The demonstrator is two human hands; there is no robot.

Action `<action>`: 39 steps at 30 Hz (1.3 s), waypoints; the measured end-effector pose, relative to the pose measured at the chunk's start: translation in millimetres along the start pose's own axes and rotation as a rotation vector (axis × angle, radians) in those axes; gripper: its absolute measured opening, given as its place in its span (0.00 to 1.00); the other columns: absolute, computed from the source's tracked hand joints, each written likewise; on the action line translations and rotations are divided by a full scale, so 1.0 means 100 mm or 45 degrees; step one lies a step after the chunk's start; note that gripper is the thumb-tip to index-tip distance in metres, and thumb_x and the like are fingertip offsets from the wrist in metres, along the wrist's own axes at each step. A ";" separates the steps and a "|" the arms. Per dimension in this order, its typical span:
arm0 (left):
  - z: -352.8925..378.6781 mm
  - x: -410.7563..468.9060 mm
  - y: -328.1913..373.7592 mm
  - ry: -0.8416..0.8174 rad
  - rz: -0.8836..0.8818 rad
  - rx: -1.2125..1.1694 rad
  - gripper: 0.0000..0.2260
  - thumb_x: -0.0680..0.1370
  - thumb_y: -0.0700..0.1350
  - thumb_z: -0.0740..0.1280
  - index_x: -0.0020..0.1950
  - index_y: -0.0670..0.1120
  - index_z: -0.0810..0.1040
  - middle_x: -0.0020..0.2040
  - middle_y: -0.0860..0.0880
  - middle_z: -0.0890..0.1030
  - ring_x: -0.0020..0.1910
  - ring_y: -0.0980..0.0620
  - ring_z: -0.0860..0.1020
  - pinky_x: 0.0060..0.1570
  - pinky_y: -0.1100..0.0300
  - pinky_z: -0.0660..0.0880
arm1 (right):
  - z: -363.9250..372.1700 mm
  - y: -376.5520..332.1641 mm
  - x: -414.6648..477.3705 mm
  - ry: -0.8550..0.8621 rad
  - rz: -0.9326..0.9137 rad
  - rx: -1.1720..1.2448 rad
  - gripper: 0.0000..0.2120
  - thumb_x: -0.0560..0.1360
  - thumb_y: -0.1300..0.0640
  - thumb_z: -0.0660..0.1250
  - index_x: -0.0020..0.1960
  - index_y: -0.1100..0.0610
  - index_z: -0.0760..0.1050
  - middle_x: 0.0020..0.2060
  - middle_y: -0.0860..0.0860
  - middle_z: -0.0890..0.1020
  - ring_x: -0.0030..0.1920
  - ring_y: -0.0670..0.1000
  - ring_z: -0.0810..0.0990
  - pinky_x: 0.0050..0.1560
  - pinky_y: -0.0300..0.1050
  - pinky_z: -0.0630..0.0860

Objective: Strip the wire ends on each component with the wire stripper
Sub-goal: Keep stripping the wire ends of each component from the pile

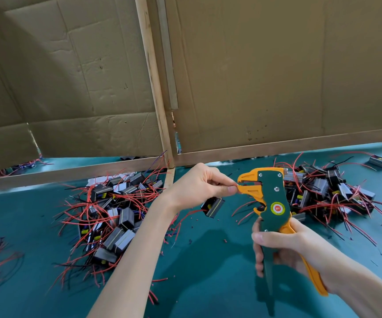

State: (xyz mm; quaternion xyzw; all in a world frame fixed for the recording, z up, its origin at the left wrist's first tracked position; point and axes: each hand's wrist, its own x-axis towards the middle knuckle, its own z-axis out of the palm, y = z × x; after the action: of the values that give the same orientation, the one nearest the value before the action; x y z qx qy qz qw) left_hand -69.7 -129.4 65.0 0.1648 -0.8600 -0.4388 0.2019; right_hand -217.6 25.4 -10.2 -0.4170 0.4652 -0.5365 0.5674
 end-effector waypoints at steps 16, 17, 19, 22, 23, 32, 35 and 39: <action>-0.04 -0.02 -0.11 0.104 -0.115 0.096 0.05 0.78 0.40 0.68 0.49 0.44 0.84 0.46 0.44 0.84 0.40 0.57 0.79 0.50 0.61 0.75 | 0.18 0.07 0.03 0.169 0.039 0.193 0.12 0.58 0.56 0.78 0.36 0.61 0.80 0.33 0.64 0.78 0.33 0.62 0.80 0.36 0.54 0.80; -0.05 0.00 -0.12 0.163 -0.124 0.139 0.05 0.78 0.40 0.68 0.47 0.45 0.84 0.46 0.45 0.85 0.42 0.54 0.79 0.52 0.58 0.75 | 0.15 0.08 0.06 0.136 0.069 0.244 0.13 0.57 0.57 0.78 0.38 0.61 0.82 0.35 0.65 0.79 0.36 0.64 0.81 0.39 0.57 0.80; -0.07 0.03 -0.16 0.328 -0.122 0.247 0.05 0.78 0.42 0.68 0.46 0.47 0.84 0.42 0.52 0.84 0.41 0.54 0.79 0.49 0.56 0.75 | 0.08 0.11 0.11 0.142 0.143 0.308 0.14 0.58 0.61 0.77 0.42 0.63 0.82 0.38 0.66 0.80 0.38 0.65 0.82 0.40 0.58 0.81; -0.03 0.14 -0.12 0.615 -0.002 0.326 0.06 0.78 0.41 0.67 0.46 0.47 0.84 0.37 0.59 0.81 0.35 0.63 0.74 0.40 0.63 0.69 | -0.01 0.14 0.14 0.214 0.276 0.398 0.20 0.60 0.68 0.72 0.52 0.67 0.77 0.41 0.68 0.81 0.40 0.66 0.83 0.40 0.59 0.81; 0.01 0.21 -0.08 0.691 0.050 0.343 0.06 0.78 0.40 0.67 0.46 0.46 0.84 0.40 0.55 0.81 0.37 0.60 0.74 0.42 0.63 0.70 | -0.03 0.14 0.14 0.238 0.317 0.425 0.21 0.60 0.67 0.71 0.53 0.67 0.75 0.42 0.69 0.82 0.41 0.67 0.83 0.39 0.60 0.81; 0.78 0.87 0.40 0.093 0.159 0.355 0.17 0.80 0.32 0.58 0.65 0.43 0.77 0.72 0.43 0.68 0.68 0.45 0.70 0.67 0.58 0.65 | -0.04 0.05 0.08 0.214 0.434 0.497 0.18 0.67 0.68 0.65 0.57 0.68 0.75 0.43 0.66 0.80 0.43 0.69 0.83 0.46 0.63 0.80; 0.69 0.65 0.39 -0.053 0.098 0.350 0.19 0.80 0.31 0.56 0.66 0.45 0.77 0.73 0.44 0.66 0.68 0.48 0.70 0.63 0.66 0.63 | -0.05 0.04 0.08 0.224 0.425 0.508 0.16 0.68 0.69 0.64 0.56 0.67 0.74 0.42 0.67 0.80 0.43 0.69 0.83 0.42 0.63 0.81; 0.13 0.21 0.20 -0.074 -0.237 0.633 0.15 0.80 0.34 0.59 0.62 0.43 0.78 0.62 0.45 0.78 0.55 0.55 0.76 0.50 0.71 0.68 | -0.06 0.05 0.10 0.271 0.418 0.498 0.07 0.76 0.70 0.61 0.53 0.66 0.70 0.44 0.68 0.82 0.40 0.68 0.84 0.33 0.60 0.81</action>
State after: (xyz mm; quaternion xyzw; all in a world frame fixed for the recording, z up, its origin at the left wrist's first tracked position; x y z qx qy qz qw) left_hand -96.2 -118.6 79.2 0.2748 -0.9280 -0.2351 0.0892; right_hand -222.9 16.0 -17.2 -0.1597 0.4710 -0.5579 0.6644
